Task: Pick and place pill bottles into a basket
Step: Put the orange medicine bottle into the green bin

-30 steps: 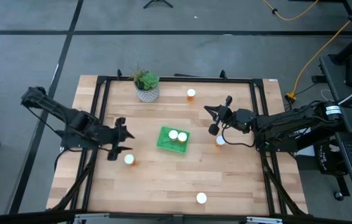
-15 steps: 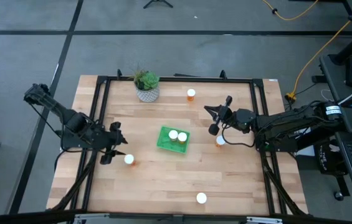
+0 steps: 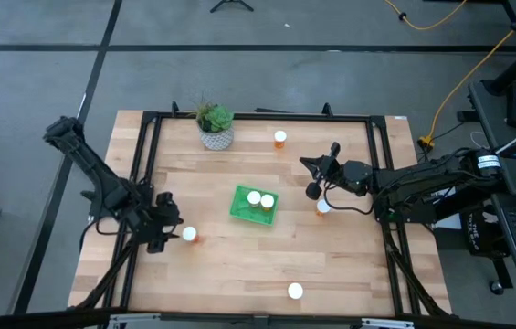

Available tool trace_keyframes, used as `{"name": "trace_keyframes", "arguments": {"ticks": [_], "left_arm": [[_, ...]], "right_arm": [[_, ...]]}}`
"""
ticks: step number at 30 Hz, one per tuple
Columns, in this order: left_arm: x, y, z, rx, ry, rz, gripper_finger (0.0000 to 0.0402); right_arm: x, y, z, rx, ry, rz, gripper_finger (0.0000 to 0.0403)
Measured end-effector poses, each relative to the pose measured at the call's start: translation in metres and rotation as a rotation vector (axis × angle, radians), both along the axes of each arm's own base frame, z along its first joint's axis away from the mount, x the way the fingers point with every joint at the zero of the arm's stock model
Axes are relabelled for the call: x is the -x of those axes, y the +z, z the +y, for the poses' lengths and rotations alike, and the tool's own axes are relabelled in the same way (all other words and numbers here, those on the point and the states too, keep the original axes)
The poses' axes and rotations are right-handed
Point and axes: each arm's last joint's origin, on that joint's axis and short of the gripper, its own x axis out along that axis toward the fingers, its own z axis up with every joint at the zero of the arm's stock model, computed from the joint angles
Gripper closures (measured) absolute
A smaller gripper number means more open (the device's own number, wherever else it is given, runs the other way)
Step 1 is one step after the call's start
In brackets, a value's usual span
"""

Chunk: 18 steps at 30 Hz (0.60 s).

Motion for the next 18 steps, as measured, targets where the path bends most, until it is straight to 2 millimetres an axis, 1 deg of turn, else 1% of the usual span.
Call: {"name": "trace_keyframes", "arguments": {"ticks": [7, 13, 18], "left_arm": [[0.003, -0.022, -0.012, -0.071, 0.046, -0.022, 0.0167], [0.003, -0.039, -0.024, -0.098, 0.032, 0.014, 0.0167], [0.000, -0.050, -0.029, -0.162, 0.029, 0.035, 0.0167]], "right_arm": [[0.000, 0.000, 0.000, 0.001, 0.000, 0.001, 0.0379], [0.000, 0.000, 0.000, 0.002, 0.000, 0.002, 0.0379], [0.000, 0.000, 0.000, -0.001, 0.000, 0.000, 0.0379]]}}
